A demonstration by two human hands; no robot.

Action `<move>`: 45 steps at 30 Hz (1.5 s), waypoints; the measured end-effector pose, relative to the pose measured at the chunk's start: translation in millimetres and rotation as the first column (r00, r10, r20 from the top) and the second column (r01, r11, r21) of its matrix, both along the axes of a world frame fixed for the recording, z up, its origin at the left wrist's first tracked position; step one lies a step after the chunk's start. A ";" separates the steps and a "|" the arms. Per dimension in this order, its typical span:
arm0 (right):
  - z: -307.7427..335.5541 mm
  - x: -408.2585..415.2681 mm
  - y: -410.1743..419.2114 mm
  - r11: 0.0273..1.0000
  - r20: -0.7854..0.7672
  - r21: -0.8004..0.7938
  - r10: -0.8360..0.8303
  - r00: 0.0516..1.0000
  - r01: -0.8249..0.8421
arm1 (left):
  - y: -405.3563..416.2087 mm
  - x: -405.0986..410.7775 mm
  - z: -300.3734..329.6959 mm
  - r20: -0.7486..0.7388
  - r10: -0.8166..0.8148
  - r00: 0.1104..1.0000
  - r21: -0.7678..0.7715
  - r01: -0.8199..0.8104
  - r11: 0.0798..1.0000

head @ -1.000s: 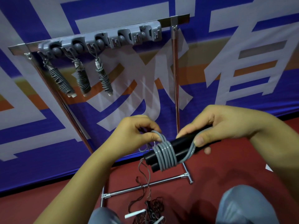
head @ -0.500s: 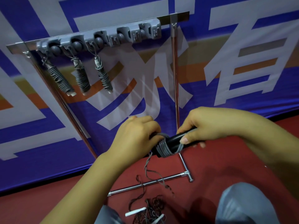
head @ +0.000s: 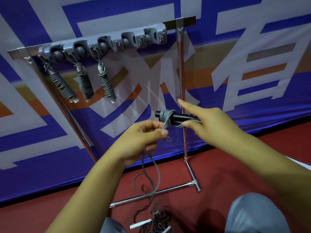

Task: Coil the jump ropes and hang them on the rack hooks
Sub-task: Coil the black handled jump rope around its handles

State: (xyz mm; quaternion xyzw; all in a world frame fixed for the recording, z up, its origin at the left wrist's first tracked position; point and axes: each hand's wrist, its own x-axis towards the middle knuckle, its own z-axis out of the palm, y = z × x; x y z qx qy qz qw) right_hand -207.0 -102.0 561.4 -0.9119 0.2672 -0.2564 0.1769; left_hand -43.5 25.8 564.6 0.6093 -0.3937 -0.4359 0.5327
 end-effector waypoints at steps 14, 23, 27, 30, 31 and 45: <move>-29.1 10.9 -6.1 0.979 0.317 -0.203 0.083 0.945 -0.018 | 7.6 -19.0 1.9 0.505 0.126 0.854 -0.122 -0.074 0.990; -6.3 6.5 -41.6 0.974 0.471 -0.117 -0.117 0.874 0.194 | 4.4 -0.1 -17.9 0.478 0.281 0.832 -0.149 -0.239 0.960; -5.8 14.8 -45.8 0.938 0.454 -0.268 -0.077 0.888 0.218 | -14.4 19.8 -45.5 0.511 0.310 0.802 -0.124 -0.288 0.950; -2.5 11.3 -56.8 0.938 0.514 -0.235 -0.104 0.852 0.256 | -18.7 30.5 -67.2 0.669 0.342 0.660 -0.118 -0.361 0.925; -0.9 10.0 -58.9 0.937 0.514 -0.244 -0.094 0.852 0.251 | -18.3 31.2 -73.8 0.702 0.330 0.631 -0.114 -0.358 0.927; -21.7 26.7 -38.0 0.896 0.298 -0.443 0.125 0.946 0.021 | -23.0 35.2 -72.2 0.498 -0.200 0.844 0.252 0.080 0.965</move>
